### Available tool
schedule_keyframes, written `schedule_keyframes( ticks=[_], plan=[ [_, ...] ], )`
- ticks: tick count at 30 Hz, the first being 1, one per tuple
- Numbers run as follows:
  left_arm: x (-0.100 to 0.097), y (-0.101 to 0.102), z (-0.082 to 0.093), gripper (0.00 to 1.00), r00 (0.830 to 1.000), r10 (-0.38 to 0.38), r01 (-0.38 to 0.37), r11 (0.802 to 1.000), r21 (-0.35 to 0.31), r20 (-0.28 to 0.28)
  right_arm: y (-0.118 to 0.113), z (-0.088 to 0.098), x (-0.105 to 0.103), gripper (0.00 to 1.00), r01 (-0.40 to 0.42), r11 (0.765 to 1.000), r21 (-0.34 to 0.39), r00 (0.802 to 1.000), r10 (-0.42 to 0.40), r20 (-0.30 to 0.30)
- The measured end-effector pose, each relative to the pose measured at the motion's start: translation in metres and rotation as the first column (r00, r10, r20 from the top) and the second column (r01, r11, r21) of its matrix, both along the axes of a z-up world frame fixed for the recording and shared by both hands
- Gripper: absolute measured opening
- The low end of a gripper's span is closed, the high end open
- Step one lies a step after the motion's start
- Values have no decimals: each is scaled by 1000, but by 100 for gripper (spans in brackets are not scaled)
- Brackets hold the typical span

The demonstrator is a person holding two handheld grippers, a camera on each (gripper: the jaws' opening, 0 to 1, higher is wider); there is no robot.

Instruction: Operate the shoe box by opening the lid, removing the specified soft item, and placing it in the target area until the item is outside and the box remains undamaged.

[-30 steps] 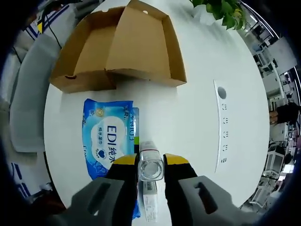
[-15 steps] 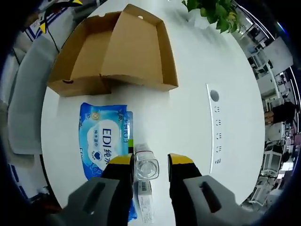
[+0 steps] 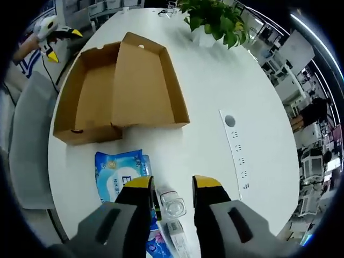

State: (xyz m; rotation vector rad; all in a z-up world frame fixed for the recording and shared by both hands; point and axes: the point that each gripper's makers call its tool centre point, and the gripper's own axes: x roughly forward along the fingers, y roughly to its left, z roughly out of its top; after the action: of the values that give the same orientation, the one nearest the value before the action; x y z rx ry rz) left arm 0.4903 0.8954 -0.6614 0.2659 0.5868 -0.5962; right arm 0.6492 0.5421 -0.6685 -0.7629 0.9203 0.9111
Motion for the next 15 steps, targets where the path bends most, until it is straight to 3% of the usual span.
schedule_keyframes(
  ticks=[8, 15],
  plan=[
    [11, 10, -10, 46, 999, 52, -52, 998, 25, 3, 15, 3, 8, 22, 123, 989, 86, 992, -126, 25],
    [21, 27, -25, 33, 987, 149, -149, 989, 21, -52, 24, -2, 11, 22, 259, 953, 160, 965, -261, -4]
  ],
)
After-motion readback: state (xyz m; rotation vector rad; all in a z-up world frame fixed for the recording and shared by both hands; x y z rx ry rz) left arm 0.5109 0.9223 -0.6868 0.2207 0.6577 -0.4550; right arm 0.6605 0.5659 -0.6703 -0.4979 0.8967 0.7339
